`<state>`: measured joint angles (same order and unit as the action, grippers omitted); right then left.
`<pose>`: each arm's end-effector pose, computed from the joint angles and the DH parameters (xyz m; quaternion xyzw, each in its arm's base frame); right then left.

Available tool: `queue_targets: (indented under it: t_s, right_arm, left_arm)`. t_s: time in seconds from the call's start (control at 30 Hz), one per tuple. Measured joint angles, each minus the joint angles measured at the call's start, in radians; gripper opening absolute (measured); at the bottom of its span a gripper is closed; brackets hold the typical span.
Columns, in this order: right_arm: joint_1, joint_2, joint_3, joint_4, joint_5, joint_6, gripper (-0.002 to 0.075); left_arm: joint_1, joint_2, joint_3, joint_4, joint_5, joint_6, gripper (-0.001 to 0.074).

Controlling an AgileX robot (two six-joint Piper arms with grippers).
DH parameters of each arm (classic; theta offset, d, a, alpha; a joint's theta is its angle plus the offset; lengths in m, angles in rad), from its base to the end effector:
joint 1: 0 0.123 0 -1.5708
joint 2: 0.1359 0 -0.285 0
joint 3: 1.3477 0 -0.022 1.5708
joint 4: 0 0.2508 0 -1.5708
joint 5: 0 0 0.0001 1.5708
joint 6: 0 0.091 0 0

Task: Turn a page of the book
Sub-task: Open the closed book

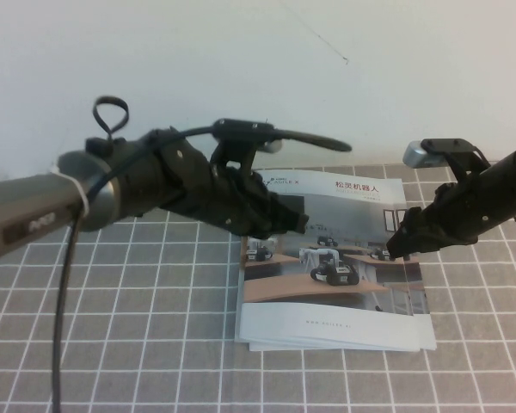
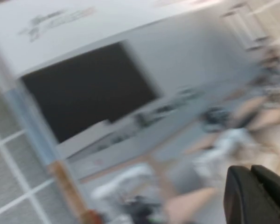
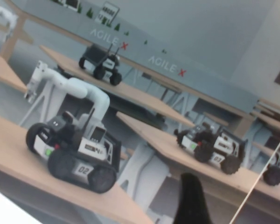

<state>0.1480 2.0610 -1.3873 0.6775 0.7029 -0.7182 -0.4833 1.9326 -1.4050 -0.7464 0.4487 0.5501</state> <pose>0.4104 0.0985 0.1568 -0.1914 0.9403 0.2010 0.1967 0.3719 -0.2255 0.2252 0.2103 0.8899 -0.2483 0.3197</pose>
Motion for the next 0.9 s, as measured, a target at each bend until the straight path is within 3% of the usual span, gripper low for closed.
queue_targets:
  t_s: [0.23, 0.9]
  right_arm:
    - [0.0, 0.0, 0.0, 0.0, 0.002, 0.0, 0.0441]
    - [0.0, 0.0, 0.0, 0.022, 0.011, -0.002, 0.0441]
  left_arm:
    - [0.003, 0.141, 0.0, 0.058, -0.025, -0.016, -0.0004]
    - [0.003, 0.115, -0.009, 0.203, -0.029, -0.034, -0.0004]
